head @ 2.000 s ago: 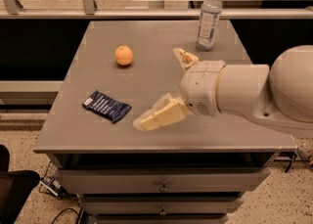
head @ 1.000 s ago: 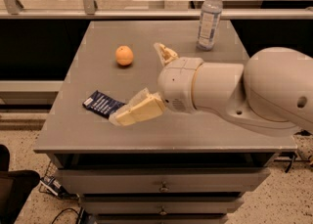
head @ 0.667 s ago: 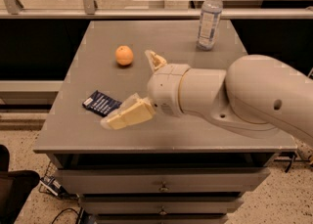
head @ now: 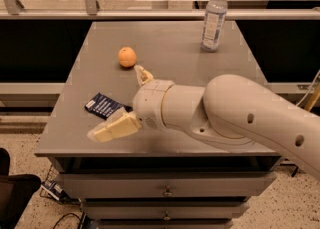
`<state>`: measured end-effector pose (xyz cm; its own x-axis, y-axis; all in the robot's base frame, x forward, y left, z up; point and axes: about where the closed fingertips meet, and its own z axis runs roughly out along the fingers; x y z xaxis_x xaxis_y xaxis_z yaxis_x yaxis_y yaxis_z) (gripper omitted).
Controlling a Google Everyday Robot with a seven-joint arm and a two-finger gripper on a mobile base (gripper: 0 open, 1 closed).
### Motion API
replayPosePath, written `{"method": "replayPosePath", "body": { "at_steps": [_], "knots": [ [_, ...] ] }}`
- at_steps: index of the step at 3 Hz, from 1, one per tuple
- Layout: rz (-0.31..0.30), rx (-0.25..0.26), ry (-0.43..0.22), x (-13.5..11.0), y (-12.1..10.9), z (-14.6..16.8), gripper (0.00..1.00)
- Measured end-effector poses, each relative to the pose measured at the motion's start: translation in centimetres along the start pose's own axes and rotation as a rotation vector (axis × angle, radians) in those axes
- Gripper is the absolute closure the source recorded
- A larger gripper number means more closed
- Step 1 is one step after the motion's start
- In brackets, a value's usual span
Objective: Pick rxbar blueberry
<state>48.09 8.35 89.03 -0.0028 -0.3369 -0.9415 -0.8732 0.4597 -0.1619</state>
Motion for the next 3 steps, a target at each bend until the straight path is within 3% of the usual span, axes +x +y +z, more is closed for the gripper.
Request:
{"method": "replayPosePath", "body": {
  "at_steps": [2, 3],
  "knots": [
    [0.041, -0.047, -0.008, 2.3, 1.9, 3.5, 0.0],
    [0.066, -0.049, -0.016, 3.7, 1.2, 4.5, 0.0]
  ]
}}
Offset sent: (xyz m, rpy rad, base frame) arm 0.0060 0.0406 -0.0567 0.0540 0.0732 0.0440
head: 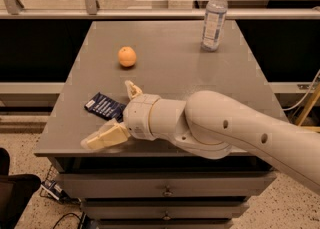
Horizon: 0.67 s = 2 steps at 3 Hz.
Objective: Pick rxbar blueberry
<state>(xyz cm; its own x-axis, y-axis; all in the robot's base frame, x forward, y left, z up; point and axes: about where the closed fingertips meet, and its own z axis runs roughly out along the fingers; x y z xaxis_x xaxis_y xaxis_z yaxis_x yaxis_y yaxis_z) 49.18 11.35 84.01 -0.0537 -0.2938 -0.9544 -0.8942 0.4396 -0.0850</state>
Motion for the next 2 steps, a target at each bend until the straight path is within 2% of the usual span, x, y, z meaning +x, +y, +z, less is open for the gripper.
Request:
{"method": "replayPosePath", "body": {
  "at_steps": [1, 2],
  "knots": [
    [0.022, 0.001, -0.01, 1.2, -2.1, 0.1, 0.02],
    [0.028, -0.007, -0.01, 1.7, -3.2, 0.3, 0.24]
  ]
}}
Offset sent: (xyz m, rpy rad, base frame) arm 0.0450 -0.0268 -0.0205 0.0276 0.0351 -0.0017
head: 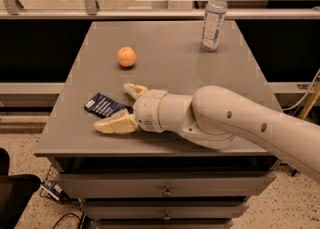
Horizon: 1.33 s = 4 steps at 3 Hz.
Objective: Pick rxbar blueberry
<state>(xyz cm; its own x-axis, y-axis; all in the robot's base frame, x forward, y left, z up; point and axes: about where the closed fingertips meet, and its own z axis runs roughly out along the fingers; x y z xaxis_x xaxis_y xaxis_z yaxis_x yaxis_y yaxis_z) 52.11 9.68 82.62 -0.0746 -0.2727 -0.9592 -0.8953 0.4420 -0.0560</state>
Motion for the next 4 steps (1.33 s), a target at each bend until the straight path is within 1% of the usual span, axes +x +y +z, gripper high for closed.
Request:
{"method": "replayPosePath", "body": {
  "at_steps": [1, 3, 4],
  "knots": [
    [-0.003, -0.001, 0.0, -0.13, 0.21, 0.06, 0.46],
    [-0.008, -0.006, 0.0, -0.36, 0.5, 0.24, 0.92],
    [-0.009, -0.009, -0.001, -0.46, 0.61, 0.31, 1.0]
  ]
}}
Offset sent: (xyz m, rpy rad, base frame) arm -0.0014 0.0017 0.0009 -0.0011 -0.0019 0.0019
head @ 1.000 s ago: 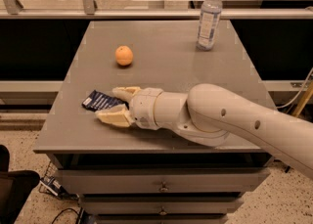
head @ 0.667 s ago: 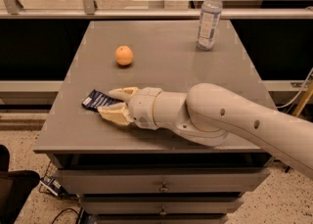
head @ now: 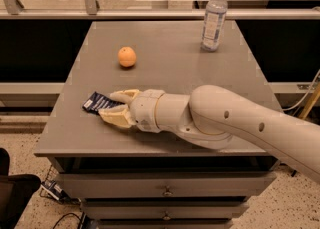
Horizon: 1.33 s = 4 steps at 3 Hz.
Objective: Pick rxbar blueberry
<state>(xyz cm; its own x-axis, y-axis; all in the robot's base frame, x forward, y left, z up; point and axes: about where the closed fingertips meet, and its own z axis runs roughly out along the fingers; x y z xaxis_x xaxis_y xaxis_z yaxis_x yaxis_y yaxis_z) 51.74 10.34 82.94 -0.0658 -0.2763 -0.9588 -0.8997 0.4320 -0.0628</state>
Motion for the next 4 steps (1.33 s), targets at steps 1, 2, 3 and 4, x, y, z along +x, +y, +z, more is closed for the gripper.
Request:
{"method": "replayPosePath", "body": {
  "at_steps": [1, 2, 3, 4],
  "knots": [
    [-0.002, -0.04, -0.012, -0.9, -0.2, 0.0, 1.0],
    [-0.041, -0.079, -0.038, -4.2, -0.8, -2.0, 1.0],
    [-0.092, -0.12, -0.085, -7.6, -1.3, -4.9, 1.0],
    [-0.158, -0.177, -0.135, -11.0, -1.8, -8.1, 1.0]
  ]
}}
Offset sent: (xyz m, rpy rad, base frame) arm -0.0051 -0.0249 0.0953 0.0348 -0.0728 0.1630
